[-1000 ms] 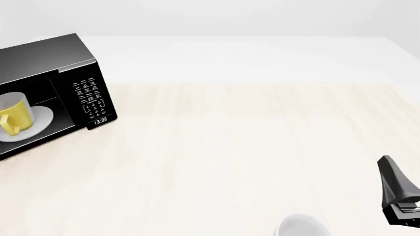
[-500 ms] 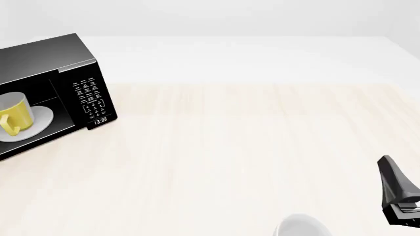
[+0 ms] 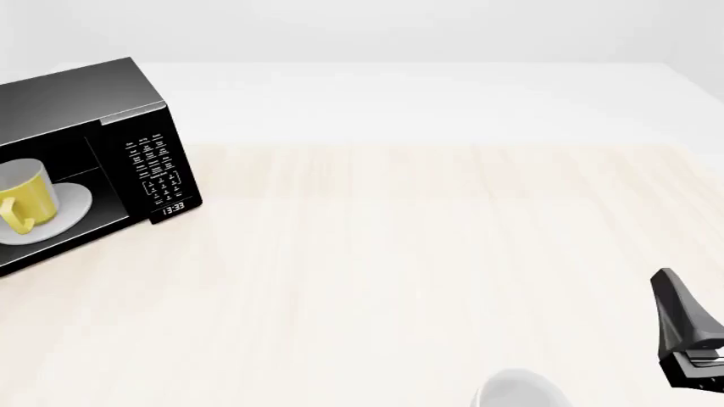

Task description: Put the yellow and white mug in the microwave and close it.

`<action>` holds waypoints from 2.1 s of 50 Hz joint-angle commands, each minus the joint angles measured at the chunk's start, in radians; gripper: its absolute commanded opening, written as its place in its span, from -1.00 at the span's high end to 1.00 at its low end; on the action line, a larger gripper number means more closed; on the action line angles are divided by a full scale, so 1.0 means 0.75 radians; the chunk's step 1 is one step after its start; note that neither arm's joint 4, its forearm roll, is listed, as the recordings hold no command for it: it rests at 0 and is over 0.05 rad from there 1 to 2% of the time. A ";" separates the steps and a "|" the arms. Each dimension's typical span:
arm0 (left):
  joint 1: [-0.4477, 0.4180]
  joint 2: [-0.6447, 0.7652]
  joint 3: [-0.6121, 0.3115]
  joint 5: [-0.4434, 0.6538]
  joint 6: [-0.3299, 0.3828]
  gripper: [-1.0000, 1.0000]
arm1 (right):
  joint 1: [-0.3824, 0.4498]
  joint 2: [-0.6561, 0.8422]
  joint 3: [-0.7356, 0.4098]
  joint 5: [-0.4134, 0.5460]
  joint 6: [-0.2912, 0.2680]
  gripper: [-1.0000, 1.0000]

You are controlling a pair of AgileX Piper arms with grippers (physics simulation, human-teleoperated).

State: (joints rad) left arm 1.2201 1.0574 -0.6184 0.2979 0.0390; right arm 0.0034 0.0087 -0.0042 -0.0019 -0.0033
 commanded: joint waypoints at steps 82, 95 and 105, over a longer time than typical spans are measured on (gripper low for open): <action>-0.594 0.384 0.009 -0.232 -0.156 -1.00 | 0.000 0.000 0.000 0.000 0.000 -1.00; -0.666 0.403 0.001 -0.240 -0.183 -1.00 | 0.000 0.000 0.000 0.000 0.000 -1.00; -0.701 0.418 -0.003 -0.246 -0.199 -1.00 | 0.000 0.000 0.000 0.000 0.000 -1.00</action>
State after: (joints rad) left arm 0.7305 1.3569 -0.6208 0.1172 -0.1025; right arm 0.0034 0.0087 -0.0042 -0.0019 -0.0033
